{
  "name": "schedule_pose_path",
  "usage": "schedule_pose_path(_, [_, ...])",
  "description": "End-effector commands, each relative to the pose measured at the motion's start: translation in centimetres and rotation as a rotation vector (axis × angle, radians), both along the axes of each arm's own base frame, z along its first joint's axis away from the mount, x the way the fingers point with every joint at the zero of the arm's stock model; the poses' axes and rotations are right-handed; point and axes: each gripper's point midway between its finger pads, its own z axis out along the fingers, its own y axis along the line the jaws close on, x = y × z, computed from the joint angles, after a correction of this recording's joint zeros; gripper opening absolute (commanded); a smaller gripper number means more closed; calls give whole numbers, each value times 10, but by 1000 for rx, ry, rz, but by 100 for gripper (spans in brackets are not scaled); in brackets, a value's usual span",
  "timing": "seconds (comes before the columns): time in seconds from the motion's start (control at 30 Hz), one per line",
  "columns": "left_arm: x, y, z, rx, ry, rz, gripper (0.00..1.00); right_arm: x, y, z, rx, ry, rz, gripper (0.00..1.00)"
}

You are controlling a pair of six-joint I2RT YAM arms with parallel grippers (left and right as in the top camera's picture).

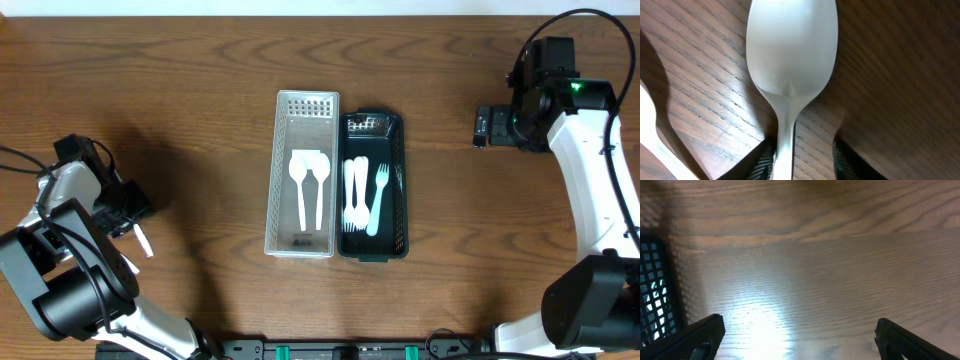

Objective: Pack container
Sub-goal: 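Move the left gripper to a third white spoon and grasp it, then carry the spoon into the clear basket and release it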

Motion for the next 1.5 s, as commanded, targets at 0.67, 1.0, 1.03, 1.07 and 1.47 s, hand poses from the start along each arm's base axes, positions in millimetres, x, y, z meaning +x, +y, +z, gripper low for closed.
schedule_pose_path(0.67, [-4,0,-6,-14,24,3,6,-1,-1,0,-8,3,14,99])
schedule_pose_path(1.0, [19,-38,39,-67,-46,-85,6,0,-1,1,-8,0,14,99])
schedule_pose_path(1.03, [24,-48,52,-64,-65,-119,6,0,-1,1,-8,-1,14,99])
schedule_pose_path(1.07, [29,-58,64,-56,-83,-154,5,1,-1,1,-8,-2,14,99])
schedule_pose_path(1.47, [39,-242,190,-24,-358,-706,6,4,-1,2,-9,-17,14,99])
